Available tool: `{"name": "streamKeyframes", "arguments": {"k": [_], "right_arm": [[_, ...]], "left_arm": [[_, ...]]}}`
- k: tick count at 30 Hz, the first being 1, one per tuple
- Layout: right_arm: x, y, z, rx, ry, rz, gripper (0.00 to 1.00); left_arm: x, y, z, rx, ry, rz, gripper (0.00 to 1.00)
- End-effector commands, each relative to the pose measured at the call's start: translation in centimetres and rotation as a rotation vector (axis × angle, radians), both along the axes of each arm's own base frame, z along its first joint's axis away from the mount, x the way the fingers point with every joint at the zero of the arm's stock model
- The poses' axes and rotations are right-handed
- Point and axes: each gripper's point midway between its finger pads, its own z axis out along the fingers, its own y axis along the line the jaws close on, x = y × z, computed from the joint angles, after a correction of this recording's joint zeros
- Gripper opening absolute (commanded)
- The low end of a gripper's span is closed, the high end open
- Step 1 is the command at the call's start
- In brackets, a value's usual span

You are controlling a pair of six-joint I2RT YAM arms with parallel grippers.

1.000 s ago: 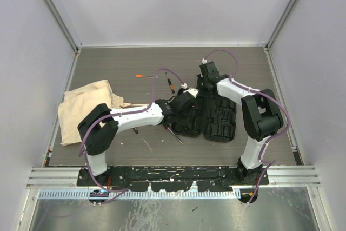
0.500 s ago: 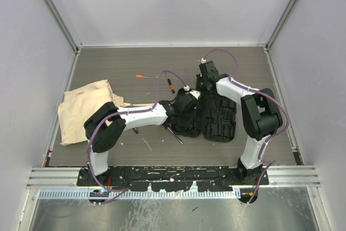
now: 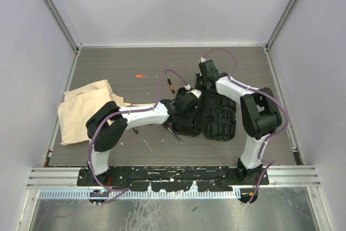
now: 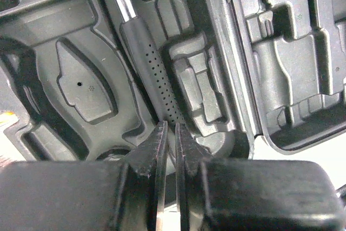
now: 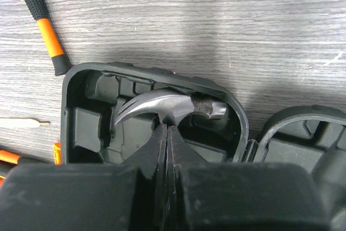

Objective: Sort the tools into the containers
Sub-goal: Place the hammer in the storage box.

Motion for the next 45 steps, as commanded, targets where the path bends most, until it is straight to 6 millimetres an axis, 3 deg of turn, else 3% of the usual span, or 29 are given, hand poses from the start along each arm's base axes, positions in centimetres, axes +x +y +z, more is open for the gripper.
{"name": "streamKeyframes", "arguments": {"k": [1,18,27,31,34,37,45], "right_arm": [[0.1,-1.1,-1.9,-0.078,0.036,-0.011,0.05],[-2.4,-3.6,-7.4,-0.258,0.227,-0.02,0.0],[-5.2,-3.9,-11.3,-0.324,0.335,0.015,0.0],[-6.0,-3.8,-11.8,-0.325,0.342,0.017,0.0],[-5.1,-3.3,-10.1,-0.299,0.29,0.012,0.01],[-3.2,-2.1,-6.8,-0.244,0.203,0.026,0.01],[1.1,1.2,3.7,-0.057,-0.072,0.044,0.11]], "left_arm": [[0.7,-1.0,-0.1,-0.011,-0.021,-0.002,0.09],[-0.7,0.5,-3.1,0.016,0.03,0.003,0.03],[-1.7,1.9,-4.2,0.027,0.047,0.008,0.02],[-2.2,2.6,-4.4,0.023,0.052,0.017,0.02],[-2.0,2.5,-3.7,0.016,0.039,0.018,0.03],[-1.5,1.9,-1.9,-0.003,0.013,0.005,0.04],[0.3,-0.2,6.5,-0.109,-0.105,-0.025,0.15]]}}
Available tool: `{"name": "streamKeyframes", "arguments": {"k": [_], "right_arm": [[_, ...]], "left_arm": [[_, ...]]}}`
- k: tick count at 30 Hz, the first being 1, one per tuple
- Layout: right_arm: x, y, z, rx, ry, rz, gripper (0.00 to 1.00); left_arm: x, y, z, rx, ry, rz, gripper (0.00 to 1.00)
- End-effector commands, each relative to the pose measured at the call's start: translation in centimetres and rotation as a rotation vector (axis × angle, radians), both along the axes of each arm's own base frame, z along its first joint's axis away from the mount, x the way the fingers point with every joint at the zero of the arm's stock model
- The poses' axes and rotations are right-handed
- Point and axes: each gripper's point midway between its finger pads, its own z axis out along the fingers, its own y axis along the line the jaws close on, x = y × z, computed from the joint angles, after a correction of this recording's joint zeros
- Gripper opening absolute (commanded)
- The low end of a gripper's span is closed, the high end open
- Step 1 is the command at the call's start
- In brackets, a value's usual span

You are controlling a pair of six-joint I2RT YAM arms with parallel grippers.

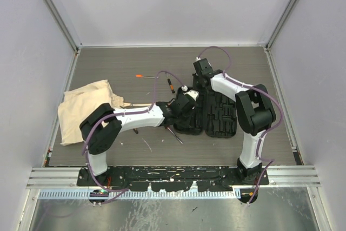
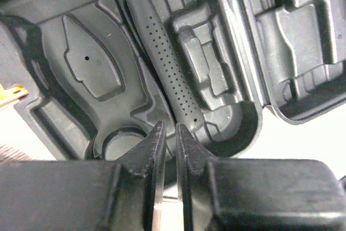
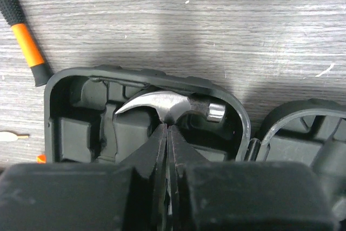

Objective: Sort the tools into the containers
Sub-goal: Place the hammer in the storage box.

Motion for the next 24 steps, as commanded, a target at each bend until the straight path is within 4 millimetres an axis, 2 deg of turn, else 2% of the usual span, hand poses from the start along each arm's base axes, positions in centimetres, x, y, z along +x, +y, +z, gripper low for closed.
{"name": "streamKeyframes", "arguments": {"k": [1,6,8,11,14,19,24], "right_arm": [[0.5,0.8,5.5,0.063,-0.114,0.026,0.13],[0.8,0.4,9.8,0.111,-0.243,-0.002,0.2],[0.3,-0.1,10.7,0.121,-0.272,-0.013,0.22],[-1.2,-0.8,10.8,0.117,-0.274,-0.013,0.28],[-3.0,-1.6,10.1,0.11,-0.259,-0.016,0.34],[-6.4,-2.1,8.6,0.111,-0.219,-0.016,0.38],[-9.5,-2.8,7.2,0.117,-0.196,-0.038,0.39]], "left_arm": [[0.8,-1.0,7.4,-0.08,-0.093,-0.03,0.17],[1.3,-0.8,11.6,-0.131,-0.156,-0.016,0.21],[1.6,0.1,12.5,-0.126,-0.179,0.008,0.23],[2.2,2.6,12.7,-0.094,-0.192,0.063,0.26],[2.7,5.6,11.8,-0.048,-0.188,0.129,0.28],[3.5,10.9,9.4,0.05,-0.179,0.258,0.39],[4.0,13.6,7.4,0.101,-0.142,0.325,0.44]]}}
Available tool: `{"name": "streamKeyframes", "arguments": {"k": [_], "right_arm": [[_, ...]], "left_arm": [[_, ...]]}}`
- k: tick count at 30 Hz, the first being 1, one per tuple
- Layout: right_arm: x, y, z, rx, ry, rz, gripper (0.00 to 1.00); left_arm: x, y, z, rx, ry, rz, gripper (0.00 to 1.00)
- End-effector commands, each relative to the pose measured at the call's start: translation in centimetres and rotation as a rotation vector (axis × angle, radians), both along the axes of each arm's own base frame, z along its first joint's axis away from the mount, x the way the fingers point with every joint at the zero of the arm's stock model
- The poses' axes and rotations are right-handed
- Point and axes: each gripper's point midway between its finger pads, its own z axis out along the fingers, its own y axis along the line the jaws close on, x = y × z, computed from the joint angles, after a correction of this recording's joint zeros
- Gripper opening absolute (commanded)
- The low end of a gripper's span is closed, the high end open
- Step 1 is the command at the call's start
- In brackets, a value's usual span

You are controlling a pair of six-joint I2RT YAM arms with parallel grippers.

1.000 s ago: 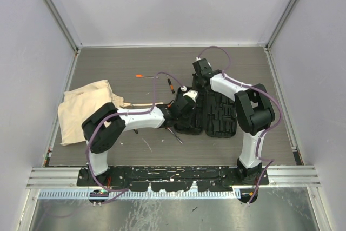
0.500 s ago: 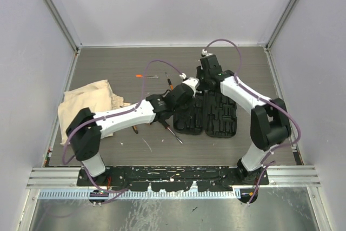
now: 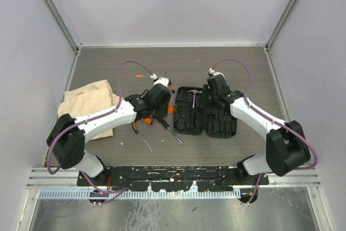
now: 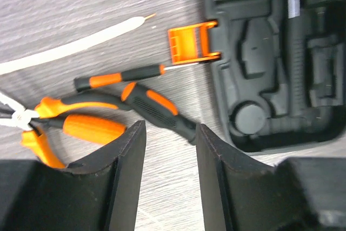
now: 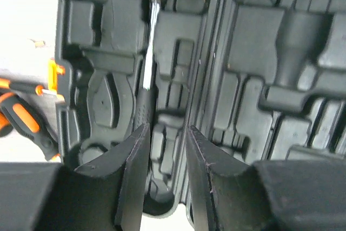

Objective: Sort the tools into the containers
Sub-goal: Place the hammer in the storage box, then pick up the screwdriver from the center of the board.

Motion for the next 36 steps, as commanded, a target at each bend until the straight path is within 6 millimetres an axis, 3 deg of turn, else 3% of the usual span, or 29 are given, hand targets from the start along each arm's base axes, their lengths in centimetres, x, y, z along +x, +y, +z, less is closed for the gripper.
{"name": "streamKeyframes", "arguments": {"k": [1,12,29,36], "right_arm": [[-1.7,-0.3,1.2,0.043,-0.054,-0.043,0.39],[-4.3,-2.7,0.8,0.056,-0.08,-0.148,0.4],[-4.5,-4.7,2.3,0.066,-0.167,-0.271,0.41],[-4.7,-7.6,3.3,0.006,-0.202,-0.419,0.41]], "left_arm": [[0.7,2.4,-0.1,0.028,-0.01,0.087,0.46],[1.4,2.9,-3.6,0.091,0.071,0.156,0.57],[0.9,2.5,-6.4,0.097,0.151,0.193,0.64],[1.0,2.0,-6.8,0.081,0.167,0.214,0.64]]}}
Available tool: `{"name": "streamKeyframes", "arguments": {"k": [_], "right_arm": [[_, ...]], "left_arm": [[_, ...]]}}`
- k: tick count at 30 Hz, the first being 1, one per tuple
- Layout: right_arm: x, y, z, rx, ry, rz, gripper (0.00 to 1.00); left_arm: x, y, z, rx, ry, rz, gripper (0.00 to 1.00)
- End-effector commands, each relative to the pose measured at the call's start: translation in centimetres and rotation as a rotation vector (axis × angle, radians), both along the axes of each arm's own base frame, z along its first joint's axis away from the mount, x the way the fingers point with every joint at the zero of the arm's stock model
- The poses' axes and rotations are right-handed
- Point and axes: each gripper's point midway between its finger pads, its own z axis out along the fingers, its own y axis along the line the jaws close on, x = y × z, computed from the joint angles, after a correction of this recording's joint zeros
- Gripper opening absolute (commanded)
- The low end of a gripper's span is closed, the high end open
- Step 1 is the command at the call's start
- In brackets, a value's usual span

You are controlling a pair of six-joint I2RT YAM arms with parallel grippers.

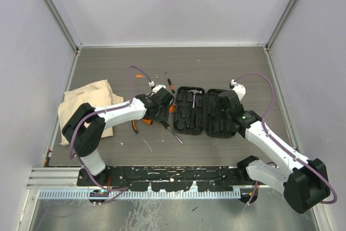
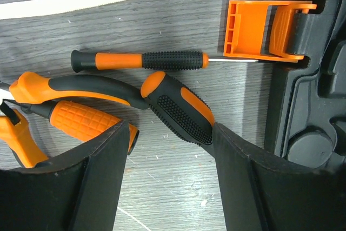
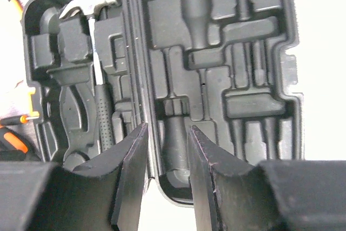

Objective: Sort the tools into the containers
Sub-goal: Pick up the screwdriver from the center of the board.

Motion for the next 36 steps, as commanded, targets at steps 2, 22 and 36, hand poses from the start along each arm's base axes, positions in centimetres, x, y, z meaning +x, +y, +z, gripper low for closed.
{"name": "streamKeyframes", "arguments": {"k": [2,22,36], "right_arm": [[0.4,-2.7,2.3,-0.026,-0.085,-0.163,0.41],[0.1,-3.0,2.4,0.012,-0.109,-0.203,0.42],[-0.1,-2.4,1.9,0.019,-0.085,-0.17,0.42]], "left_arm": [[1.1,-1.3,0.7,-0.048,-0.019,0.037,0.64],[0.4,-1.5,-1.5,-0.008,0.03,0.069,0.65],[1.5,-3.2,-1.3,-0.054,0.019,0.075,0.44]]}}
